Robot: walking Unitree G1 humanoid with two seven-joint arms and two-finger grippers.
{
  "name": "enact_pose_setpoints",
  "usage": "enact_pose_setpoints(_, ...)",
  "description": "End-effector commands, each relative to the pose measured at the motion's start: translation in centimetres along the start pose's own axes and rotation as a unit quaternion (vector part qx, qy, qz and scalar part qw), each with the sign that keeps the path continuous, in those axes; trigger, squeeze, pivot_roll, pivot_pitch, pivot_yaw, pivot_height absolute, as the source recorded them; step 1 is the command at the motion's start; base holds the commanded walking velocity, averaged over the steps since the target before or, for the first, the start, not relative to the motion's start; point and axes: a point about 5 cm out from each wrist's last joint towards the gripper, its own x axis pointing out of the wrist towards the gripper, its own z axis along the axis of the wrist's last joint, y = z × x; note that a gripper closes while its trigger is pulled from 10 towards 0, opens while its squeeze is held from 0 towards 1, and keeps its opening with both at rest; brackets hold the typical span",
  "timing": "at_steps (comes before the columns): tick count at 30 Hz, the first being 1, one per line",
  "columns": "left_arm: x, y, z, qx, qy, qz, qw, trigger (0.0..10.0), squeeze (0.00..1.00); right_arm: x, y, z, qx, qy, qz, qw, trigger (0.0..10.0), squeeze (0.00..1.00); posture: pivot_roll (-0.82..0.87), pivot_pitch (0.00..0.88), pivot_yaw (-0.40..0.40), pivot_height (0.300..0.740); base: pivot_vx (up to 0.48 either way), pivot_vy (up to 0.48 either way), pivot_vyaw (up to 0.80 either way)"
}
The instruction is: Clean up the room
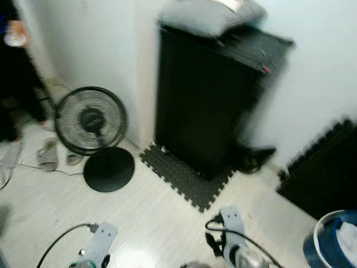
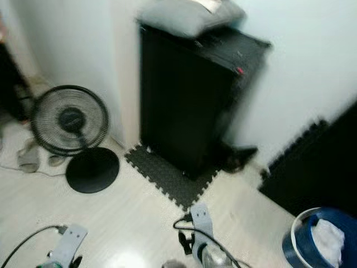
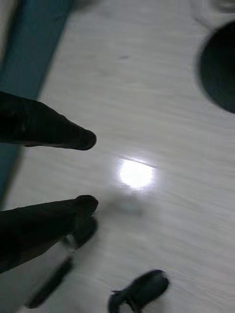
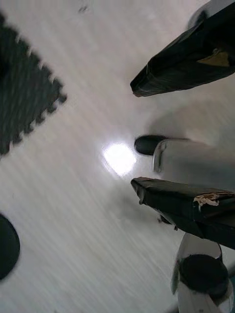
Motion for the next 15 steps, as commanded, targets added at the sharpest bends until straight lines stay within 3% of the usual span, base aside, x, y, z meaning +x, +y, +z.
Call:
enact_pose_setpoints(1, -0.17, -0.41, -0.8, -0.001, 0.01, -0.008, 1.0, 10.0, 0.0, -0.15, -0.17, -0.45, 0.003, 0.008, -0.004, 1.0, 10.0, 0.0, -0.05, 0.0, 0.021, 0.74, 0.0, 0.0, -0.8)
enact_pose_setpoints(15, -0.43, -0.2, -1.65, 0.0, 0.016, -0.007, 1.0, 10.0, 0.0, -0.17, -0.1, -0.56, 0.002, 0.01, -0.002, 1.0, 10.0, 0.0, -0.05, 0.0, 0.02, 0.74, 0.0, 0.0, -0.8)
